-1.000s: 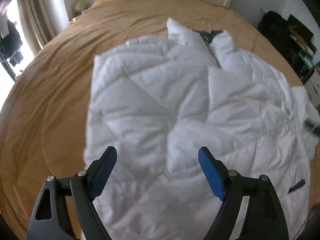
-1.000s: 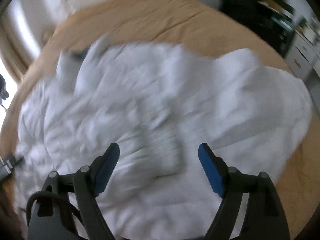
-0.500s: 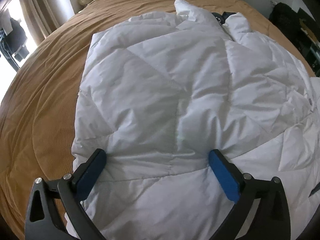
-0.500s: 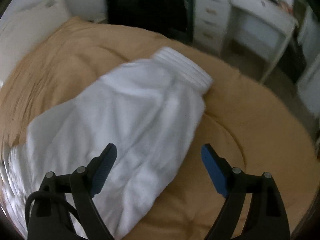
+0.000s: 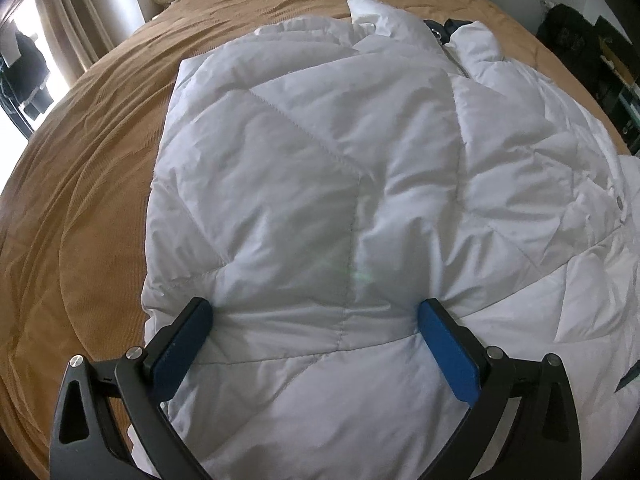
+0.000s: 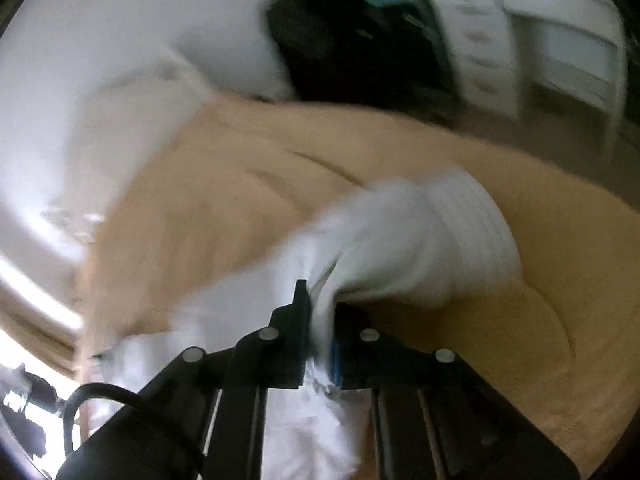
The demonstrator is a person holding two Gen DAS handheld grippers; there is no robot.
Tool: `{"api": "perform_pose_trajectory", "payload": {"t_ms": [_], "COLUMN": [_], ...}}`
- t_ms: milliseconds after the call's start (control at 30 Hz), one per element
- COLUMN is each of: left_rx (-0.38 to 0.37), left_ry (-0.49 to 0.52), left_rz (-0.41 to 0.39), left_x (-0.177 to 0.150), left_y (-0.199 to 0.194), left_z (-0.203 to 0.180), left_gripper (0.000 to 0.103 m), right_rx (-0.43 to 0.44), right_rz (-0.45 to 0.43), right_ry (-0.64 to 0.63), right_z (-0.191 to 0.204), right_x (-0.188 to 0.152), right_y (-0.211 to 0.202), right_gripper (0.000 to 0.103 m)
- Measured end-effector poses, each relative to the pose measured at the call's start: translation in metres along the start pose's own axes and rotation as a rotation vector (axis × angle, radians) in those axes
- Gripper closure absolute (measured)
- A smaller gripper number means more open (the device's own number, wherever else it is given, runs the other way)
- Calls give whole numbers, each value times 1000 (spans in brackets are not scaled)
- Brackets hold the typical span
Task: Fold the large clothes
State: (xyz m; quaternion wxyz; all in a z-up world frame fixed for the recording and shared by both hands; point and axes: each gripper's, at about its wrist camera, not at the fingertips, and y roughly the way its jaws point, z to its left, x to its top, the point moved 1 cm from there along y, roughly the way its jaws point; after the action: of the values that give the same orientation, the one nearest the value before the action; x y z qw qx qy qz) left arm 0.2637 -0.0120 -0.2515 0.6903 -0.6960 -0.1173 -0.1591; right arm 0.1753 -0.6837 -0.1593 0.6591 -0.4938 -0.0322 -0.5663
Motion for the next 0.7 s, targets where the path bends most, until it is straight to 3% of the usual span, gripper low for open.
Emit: {"api": "perform_pose_trajectory", "payload": {"t_ms": [67, 200, 300, 400, 567, 600, 700], "left_rx": [-7, -19, -86, -166, -238, -250, -292], "left_ry": [-7, -11, -61, -115, -170, -172, -183], "left_rz": [6, 13, 20, 19, 5, 3, -6], "left_x": [2, 4, 8, 14, 19, 20, 22], "left_y": [1, 1, -2, -4, -5, -4, -5], "left_z": [2, 5, 15, 29, 45, 46, 47], "left_gripper": [1, 1, 1, 1, 1, 1, 1], "right_rx": [139, 390, 507, 618, 607, 585, 440], "right_rz": [-42, -21, 44, 186, 448, 502, 601], "right_ry": [-49, -190, -328, -411, -562, -590, -677], "right_z": [42, 136, 203, 258, 311, 315, 311], "right_x": [-10, -56, -110, -173, -290, -316, -366], "right_y": [-37, -77, -85, -71, -6, 8, 39], "right_gripper": [94, 94, 94, 94, 92, 84, 75]}}
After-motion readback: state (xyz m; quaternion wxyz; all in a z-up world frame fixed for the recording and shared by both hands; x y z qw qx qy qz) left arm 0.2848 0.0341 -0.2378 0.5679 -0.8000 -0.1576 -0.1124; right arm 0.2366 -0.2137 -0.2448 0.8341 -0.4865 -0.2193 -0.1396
